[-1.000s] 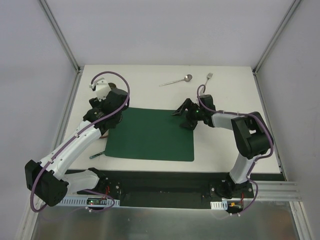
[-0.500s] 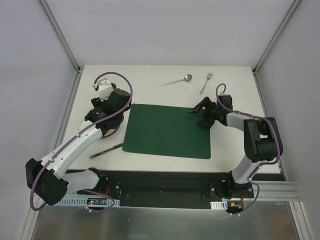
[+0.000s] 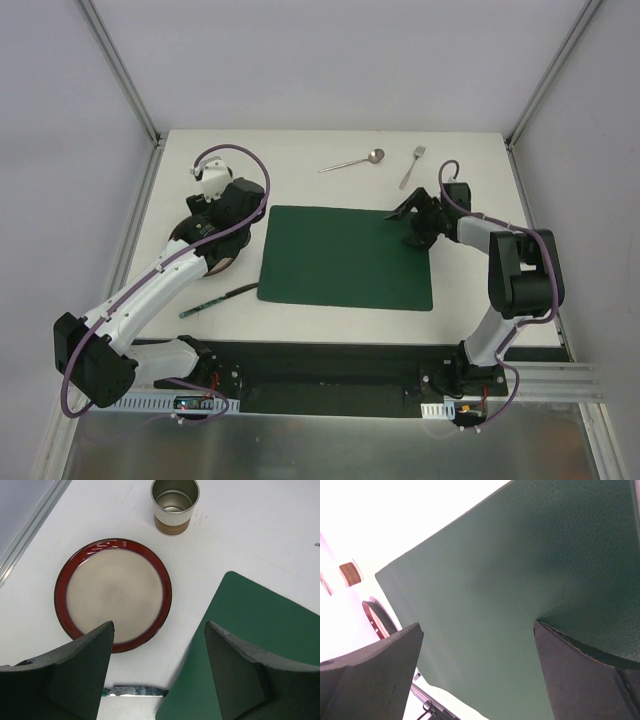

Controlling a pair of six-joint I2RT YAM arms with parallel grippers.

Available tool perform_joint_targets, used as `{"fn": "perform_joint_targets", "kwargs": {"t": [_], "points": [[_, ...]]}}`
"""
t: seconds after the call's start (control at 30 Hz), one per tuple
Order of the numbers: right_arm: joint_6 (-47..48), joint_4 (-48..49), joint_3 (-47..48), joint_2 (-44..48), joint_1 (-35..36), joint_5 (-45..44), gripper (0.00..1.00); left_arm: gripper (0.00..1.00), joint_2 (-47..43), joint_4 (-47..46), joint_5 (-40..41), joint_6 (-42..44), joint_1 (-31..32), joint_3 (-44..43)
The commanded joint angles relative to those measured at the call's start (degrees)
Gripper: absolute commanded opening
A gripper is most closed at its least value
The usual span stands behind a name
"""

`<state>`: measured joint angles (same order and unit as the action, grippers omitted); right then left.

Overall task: Set the dinner table for one person
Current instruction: Place the napkin at the center of the board.

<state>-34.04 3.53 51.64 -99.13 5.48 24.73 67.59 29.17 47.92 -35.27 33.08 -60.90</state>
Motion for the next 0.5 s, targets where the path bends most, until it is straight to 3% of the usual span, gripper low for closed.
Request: {"fn": "perform_joint_targets", "kwargs": {"t": [0.0,0.47], "points": [[4.0,-5.6,5.1,-4.2,-0.6,-6.4,0.96,0.72,0.4,-1.3,-0.9,1.2,0.5,0.3],[4.8,-9.7,14.6,-10.4,0.0,-8.6,0.96,0.72,0.1,-2.5,-2.8,1.5,1.4,0.7]]}}
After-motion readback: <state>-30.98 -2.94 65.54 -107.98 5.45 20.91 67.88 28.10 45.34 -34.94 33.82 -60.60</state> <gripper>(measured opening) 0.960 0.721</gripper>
